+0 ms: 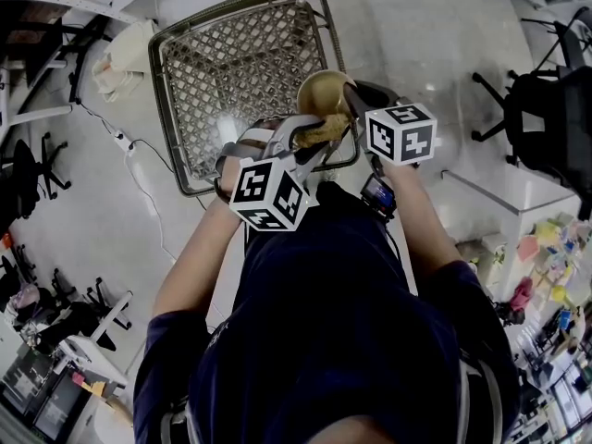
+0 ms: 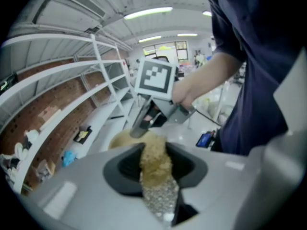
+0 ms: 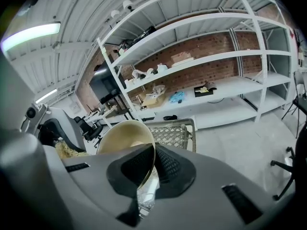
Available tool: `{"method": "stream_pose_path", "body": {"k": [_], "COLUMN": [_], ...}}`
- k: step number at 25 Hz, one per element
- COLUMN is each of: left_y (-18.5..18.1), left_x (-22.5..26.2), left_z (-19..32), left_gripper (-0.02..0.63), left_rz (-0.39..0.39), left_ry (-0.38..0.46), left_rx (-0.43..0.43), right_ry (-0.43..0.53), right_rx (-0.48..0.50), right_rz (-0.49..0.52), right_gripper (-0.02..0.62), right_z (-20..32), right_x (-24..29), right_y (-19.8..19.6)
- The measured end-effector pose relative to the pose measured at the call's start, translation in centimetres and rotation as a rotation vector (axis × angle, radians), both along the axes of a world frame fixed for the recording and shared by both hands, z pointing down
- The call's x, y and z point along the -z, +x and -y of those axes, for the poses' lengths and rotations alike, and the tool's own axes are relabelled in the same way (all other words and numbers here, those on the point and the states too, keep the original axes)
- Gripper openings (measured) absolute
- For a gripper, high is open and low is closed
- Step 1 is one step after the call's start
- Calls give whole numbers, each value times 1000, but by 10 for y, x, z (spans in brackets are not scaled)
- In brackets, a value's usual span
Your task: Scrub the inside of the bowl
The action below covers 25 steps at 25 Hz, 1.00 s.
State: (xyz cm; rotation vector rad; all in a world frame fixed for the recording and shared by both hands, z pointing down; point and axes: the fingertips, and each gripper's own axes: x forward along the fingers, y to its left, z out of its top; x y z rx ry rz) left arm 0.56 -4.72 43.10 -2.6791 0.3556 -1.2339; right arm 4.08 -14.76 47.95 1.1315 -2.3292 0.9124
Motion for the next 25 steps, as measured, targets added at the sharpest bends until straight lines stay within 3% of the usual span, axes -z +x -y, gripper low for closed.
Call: {"method": "stream_pose_path", "body": {"k": [10,15,25], "left_y": [-47,-68,-75], "left_x": [31,34,19], "left_z": [46,68,70], "left_gripper": [126,126,126], "left_rz": [-110,-132,-118], "left_ry": [71,61,19], "left_rx": [225,330,370], "right_ry": [-12,-11,37], "right_rx": [-33,-37,1], "right_rz": [16,27,59], "right_gripper": [14,14,14], "right_z": [4,5,4], "right_x": [-4,-4,15], "right_y": [20,23,12]}}
